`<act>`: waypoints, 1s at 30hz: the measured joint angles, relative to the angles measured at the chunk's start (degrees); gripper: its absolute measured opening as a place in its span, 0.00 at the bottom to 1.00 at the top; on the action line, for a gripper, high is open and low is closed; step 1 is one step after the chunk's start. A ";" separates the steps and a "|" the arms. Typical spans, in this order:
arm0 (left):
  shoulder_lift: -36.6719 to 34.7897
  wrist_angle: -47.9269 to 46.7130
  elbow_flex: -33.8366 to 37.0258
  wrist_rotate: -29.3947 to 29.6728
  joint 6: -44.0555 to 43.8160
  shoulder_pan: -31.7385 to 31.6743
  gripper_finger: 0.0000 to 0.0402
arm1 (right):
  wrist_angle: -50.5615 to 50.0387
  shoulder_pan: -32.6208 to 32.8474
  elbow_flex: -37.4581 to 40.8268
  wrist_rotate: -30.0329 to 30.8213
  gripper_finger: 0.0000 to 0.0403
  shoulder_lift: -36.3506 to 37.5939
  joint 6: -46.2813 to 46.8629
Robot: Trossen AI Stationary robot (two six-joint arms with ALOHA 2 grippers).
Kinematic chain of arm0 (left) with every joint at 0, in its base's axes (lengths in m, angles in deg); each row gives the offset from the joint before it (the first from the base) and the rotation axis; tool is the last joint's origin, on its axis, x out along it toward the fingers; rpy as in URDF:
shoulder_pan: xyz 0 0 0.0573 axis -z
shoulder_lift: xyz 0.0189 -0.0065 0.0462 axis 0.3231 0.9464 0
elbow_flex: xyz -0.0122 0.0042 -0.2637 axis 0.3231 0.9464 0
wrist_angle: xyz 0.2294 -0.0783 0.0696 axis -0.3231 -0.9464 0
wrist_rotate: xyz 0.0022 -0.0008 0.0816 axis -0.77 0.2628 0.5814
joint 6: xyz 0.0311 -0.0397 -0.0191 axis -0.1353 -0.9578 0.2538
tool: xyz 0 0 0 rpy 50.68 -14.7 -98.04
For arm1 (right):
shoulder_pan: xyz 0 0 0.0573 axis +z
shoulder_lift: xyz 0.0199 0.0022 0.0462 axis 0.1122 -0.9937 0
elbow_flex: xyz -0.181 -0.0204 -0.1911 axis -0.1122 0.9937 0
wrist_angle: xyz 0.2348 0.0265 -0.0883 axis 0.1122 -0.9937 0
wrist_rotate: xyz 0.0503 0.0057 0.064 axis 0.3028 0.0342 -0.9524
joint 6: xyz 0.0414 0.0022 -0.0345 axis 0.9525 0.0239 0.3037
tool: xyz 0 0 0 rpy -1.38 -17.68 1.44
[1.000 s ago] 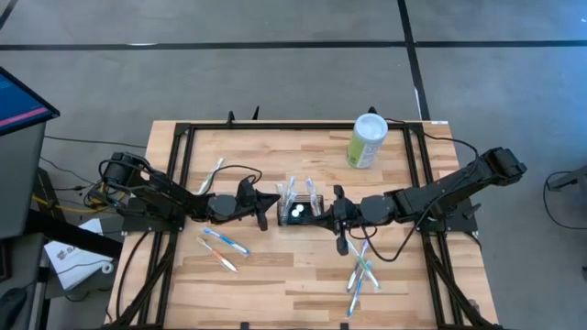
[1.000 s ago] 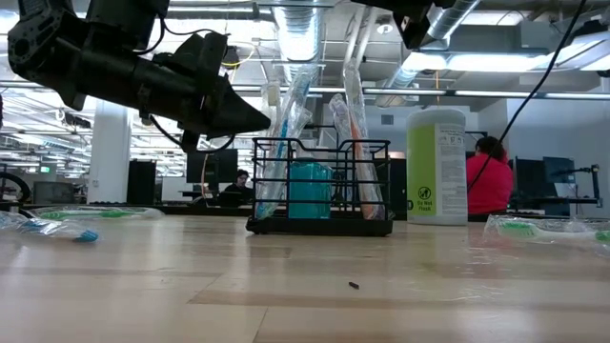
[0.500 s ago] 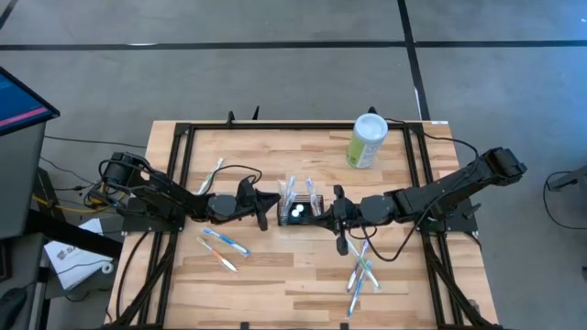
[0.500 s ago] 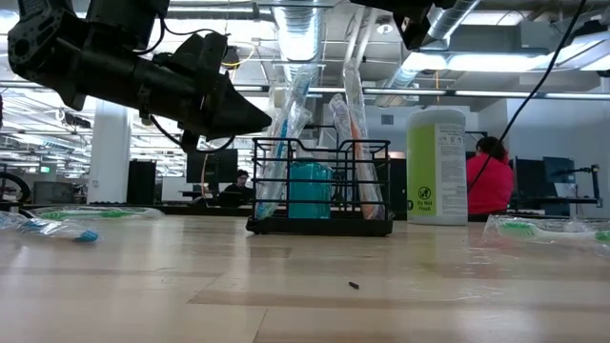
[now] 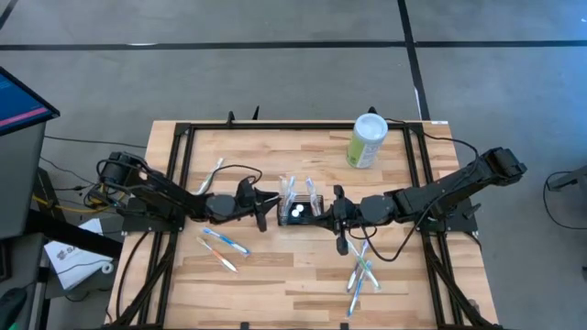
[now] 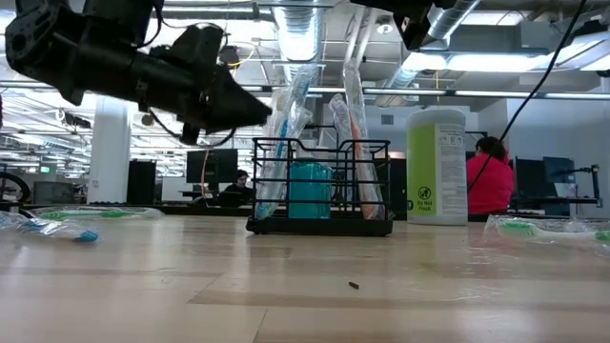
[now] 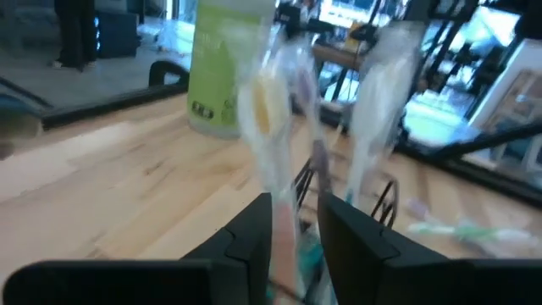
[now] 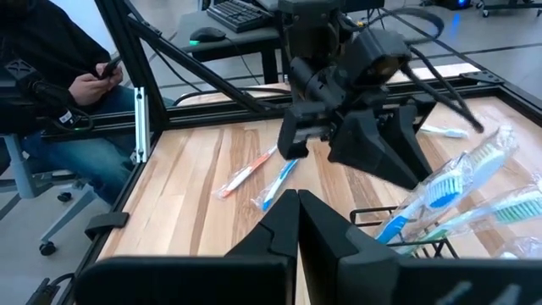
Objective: Pick & Place toothbrushing station
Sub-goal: Put the left green toothbrush into the right compartment of the organizer
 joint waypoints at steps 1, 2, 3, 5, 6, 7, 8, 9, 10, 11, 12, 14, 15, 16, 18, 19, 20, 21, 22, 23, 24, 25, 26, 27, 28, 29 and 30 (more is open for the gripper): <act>-0.26 0.57 -0.08 -0.31 0.12 0.00 0.23 | -0.01 0.00 0.00 0.00 0.00 0.00 0.00; -0.92 0.15 -0.05 -0.43 0.22 0.00 0.23 | -0.02 -0.06 0.00 0.00 0.00 0.00 -0.02; -1.71 -0.03 0.14 -0.50 0.58 0.00 0.23 | -0.02 -0.11 0.00 0.00 0.00 0.00 -0.02; -3.08 -0.02 0.14 -1.45 1.97 0.05 0.23 | 0.02 -0.11 0.00 0.00 0.00 0.00 -0.31; -4.11 -0.62 0.14 -1.42 2.77 0.20 0.23 | 0.09 -0.11 0.00 0.00 0.00 0.00 -0.75; -5.44 -1.54 0.14 -1.44 3.30 0.35 0.23 | 0.22 -0.11 0.00 0.00 0.00 0.00 -0.98; -6.65 -2.47 0.14 -1.45 3.55 0.35 0.23 | 0.26 -0.12 0.00 0.01 0.00 0.00 -1.03; -8.01 -4.21 0.14 -1.48 3.74 0.35 0.23 | 0.23 -0.17 0.00 0.00 0.00 0.00 -1.03; -9.86 -6.97 0.25 -1.46 3.69 0.37 0.23 | 0.17 -0.15 0.01 0.00 0.00 0.00 -1.03; -11.53 -9.71 0.34 -1.43 3.13 0.35 0.23 | 0.17 -0.15 0.00 0.00 0.00 0.00 -1.03; -13.19 -12.54 0.31 -1.37 2.53 0.35 0.23 | 0.15 -0.13 0.00 0.00 0.00 0.00 -1.03; -17.04 -20.26 0.34 -0.65 0.62 0.35 0.23 | -0.14 0.03 0.00 0.00 0.00 0.00 -1.03; -18.93 -24.06 0.34 -0.04 -0.57 0.35 0.23 | -0.16 0.08 0.00 0.00 0.00 0.00 -1.03; -20.64 -27.89 0.31 0.90 -2.22 0.34 0.23 | -0.17 0.10 0.00 0.00 0.00 0.00 -1.03; -24.31 -37.11 0.35 2.65 -5.39 0.23 0.23 | -0.22 -0.04 0.00 0.00 0.00 0.00 -1.03; -25.93 -40.97 0.37 3.68 -7.19 0.07 0.23 | -0.24 -0.04 0.00 0.00 0.00 0.00 -1.03; -27.38 -44.56 0.34 4.50 -9.43 -0.27 0.23 | -0.22 -0.04 0.00 0.00 0.00 0.00 -1.03; -28.63 -48.51 0.31 5.22 -11.47 -0.73 0.23 | -0.24 -0.04 0.00 0.00 0.00 0.00 -1.03; -29.90 -52.29 0.34 5.40 -13.16 -1.38 0.23 | -0.24 -0.04 0.00 0.00 0.00 0.00 -1.05; -30.90 -55.21 0.36 5.59 -14.89 -2.18 0.23 | -0.22 -0.07 0.00 0.01 0.00 0.00 -1.05; -31.50 -57.43 0.34 5.67 -16.39 -3.05 0.23 | -0.22 -0.05 0.00 0.00 0.00 0.00 -1.05; -31.88 -59.76 0.34 5.62 -17.49 -4.02 0.23 | -0.22 -0.04 0.00 0.00 0.00 0.00 -1.05; -32.17 -61.77 0.37 5.58 -18.17 -4.93 0.23 | -0.22 -0.06 0.00 0.00 0.00 0.00 -1.05; -32.24 -62.72 0.38 5.45 -18.57 -5.87 0.23 | -0.22 -0.07 0.00 0.00 0.00 0.00 -1.05; -32.23 -63.26 0.37 5.07 -19.07 -6.72 0.23 | -0.22 -0.04 0.00 0.00 0.00 0.00 -1.05; -32.23 -64.09 0.36 4.88 -19.36 -7.63 0.23 | -0.22 -0.04 0.00 0.00 0.00 0.00 -1.04; -32.10 -64.91 0.36 4.54 -19.51 -8.61 0.23 | -0.22 -0.04 0.02 0.00 0.00 0.00 -1.05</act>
